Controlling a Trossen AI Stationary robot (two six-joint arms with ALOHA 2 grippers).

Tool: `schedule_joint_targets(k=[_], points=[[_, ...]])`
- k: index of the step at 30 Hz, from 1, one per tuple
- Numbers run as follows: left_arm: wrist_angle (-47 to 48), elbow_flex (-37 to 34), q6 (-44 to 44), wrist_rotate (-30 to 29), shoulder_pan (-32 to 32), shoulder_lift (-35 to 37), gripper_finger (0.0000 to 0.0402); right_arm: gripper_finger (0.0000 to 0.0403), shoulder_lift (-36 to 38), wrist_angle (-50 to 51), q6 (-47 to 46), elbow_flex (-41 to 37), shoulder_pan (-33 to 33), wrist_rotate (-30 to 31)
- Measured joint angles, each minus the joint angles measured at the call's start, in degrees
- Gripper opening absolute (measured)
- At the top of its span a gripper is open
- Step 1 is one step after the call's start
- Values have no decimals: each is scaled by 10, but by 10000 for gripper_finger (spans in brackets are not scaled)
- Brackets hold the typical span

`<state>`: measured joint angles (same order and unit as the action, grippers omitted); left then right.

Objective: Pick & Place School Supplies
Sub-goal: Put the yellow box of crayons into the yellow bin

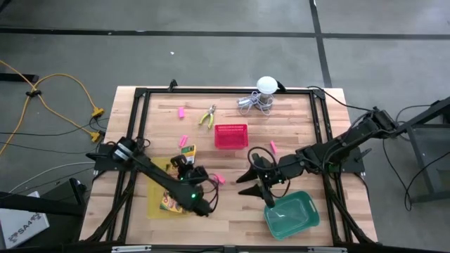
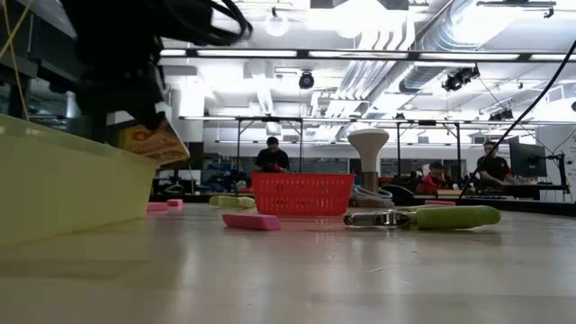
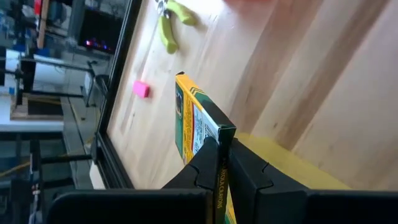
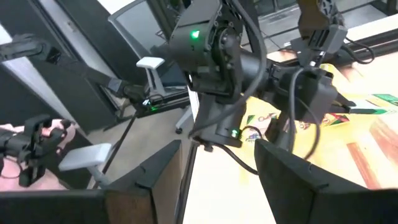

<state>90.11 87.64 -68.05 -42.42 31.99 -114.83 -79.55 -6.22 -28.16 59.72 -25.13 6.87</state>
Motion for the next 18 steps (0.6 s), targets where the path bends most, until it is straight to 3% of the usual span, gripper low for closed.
schedule_joint_targets(k=[7,18], points=[[1,0,-5,-1,26,0,13,191,0,0,11,0,-14,5],[-2,45,102,-38,28,0,12,191,0,0,11,0,-19,7]])
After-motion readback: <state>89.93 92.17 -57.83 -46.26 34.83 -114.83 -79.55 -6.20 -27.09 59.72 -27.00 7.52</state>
